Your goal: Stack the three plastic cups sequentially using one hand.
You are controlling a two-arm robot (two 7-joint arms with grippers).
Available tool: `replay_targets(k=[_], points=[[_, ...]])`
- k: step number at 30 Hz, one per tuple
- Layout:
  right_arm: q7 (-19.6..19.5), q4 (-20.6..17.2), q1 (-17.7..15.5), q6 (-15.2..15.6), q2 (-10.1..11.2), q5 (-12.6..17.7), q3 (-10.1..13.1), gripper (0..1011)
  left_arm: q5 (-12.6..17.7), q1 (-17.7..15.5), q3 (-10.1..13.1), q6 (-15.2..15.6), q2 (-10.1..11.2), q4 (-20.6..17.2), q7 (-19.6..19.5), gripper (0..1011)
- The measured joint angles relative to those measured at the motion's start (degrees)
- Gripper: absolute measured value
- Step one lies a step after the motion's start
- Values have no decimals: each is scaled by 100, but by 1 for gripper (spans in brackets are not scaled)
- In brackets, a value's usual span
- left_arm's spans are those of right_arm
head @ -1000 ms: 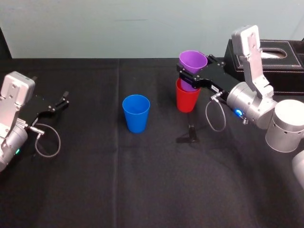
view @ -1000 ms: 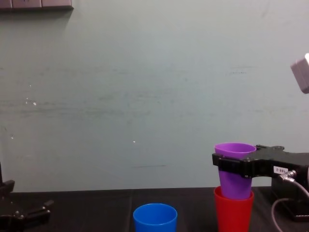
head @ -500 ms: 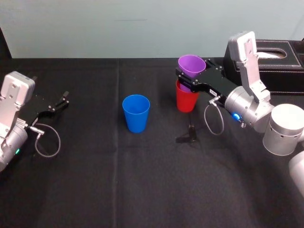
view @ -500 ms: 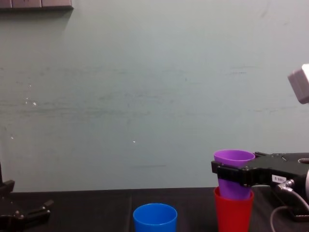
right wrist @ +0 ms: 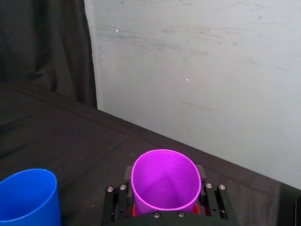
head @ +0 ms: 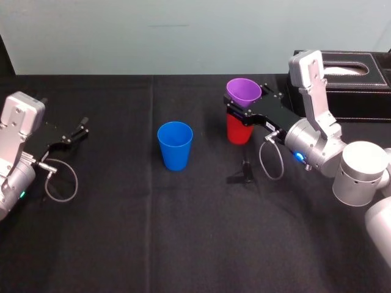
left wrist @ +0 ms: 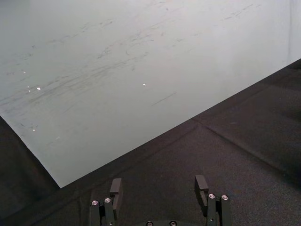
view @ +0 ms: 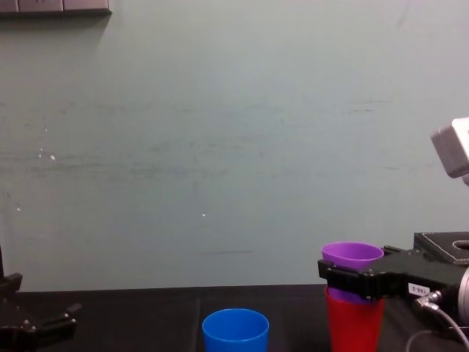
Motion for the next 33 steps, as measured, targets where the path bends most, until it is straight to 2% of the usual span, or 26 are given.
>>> replay_targets(k=[33], points=[[24,112,-52,-70,-54,-12,63,743,0,0,0,0,0,0,0,1004]])
